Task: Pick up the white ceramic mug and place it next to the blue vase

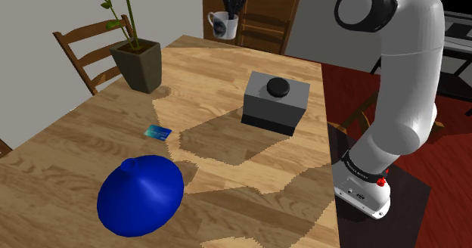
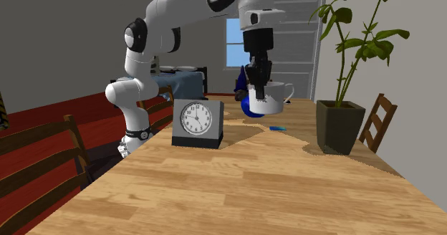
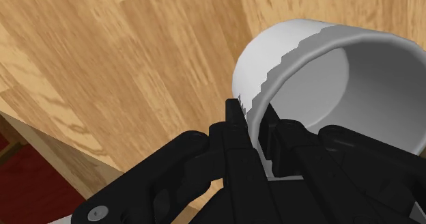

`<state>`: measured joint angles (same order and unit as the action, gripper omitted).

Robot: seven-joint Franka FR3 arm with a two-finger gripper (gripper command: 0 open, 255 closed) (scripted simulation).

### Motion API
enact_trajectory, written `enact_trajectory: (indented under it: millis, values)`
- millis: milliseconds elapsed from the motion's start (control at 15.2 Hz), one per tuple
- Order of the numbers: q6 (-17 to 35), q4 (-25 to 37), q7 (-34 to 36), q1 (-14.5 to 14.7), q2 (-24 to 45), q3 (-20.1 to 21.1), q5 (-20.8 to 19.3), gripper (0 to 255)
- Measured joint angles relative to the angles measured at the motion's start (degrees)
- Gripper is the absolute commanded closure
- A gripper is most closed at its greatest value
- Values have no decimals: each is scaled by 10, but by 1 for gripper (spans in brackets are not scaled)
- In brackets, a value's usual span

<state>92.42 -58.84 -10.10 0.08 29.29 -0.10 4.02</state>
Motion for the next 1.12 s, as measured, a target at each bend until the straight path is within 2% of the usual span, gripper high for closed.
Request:
enact_trajectory:
  millis: [528, 1122]
  values:
    - [-100, 160, 7, -1, 60, 1, 0, 255]
    - [15, -162, 74, 57, -151, 19, -10, 255]
